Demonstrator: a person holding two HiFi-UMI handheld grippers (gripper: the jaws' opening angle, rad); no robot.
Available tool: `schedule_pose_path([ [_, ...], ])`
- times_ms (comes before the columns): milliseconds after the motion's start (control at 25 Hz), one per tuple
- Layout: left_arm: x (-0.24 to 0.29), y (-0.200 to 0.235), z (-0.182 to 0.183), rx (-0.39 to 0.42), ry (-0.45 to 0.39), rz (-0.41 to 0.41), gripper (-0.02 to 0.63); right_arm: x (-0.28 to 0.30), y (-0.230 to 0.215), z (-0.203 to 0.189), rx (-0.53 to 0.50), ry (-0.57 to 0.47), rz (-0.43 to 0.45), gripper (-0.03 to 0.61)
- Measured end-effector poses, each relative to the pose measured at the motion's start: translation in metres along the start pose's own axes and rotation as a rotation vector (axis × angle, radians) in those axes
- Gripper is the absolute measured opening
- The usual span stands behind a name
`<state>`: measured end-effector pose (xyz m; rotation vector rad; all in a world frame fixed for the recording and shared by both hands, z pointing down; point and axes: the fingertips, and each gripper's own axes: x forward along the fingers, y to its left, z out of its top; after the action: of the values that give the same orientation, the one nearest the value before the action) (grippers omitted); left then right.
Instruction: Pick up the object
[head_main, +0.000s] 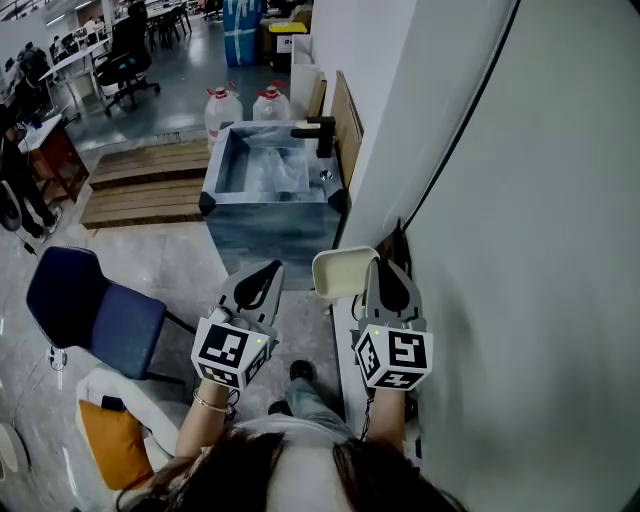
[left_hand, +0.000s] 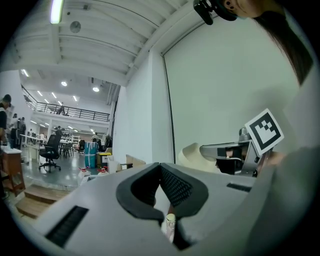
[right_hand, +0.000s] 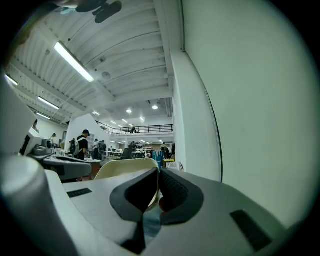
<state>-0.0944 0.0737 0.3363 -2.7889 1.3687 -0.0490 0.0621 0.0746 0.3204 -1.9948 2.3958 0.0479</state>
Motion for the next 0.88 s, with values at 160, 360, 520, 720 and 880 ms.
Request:
schedule_pose_path([
  [160, -0.009, -0.004, 0.001, 0.003, -0.003, -0.003, 0.008, -0.010, 0.004, 0.001, -0.003, -0.003, -0.010, 0.032],
  [360, -0.013, -0.006, -0.001, 0.002, -0.007, -0.002, 0.008, -0.016, 0.004, -0.002, 0.003, -0.003, -0.025, 0.032],
  [520, -0.015, -0.006, 0.000, -0.003, -0.011, -0.006, 0.008, -0.019, 0.005, 0.000, 0.005, -0.006, -0.029, 0.032],
  [720, -0.014, -0.006, -0.001, -0.011, -0.012, -0.015, 0.008, -0.020, 0.008, 0.000, 0.008, -0.001, -0.031, 0.032],
  [880, -0.012, -0.005, 0.000, -0.010, -0.013, -0.024, 0.008, -0.017, 0.011, 0.001, 0.003, -0.003, -0.029, 0.032],
])
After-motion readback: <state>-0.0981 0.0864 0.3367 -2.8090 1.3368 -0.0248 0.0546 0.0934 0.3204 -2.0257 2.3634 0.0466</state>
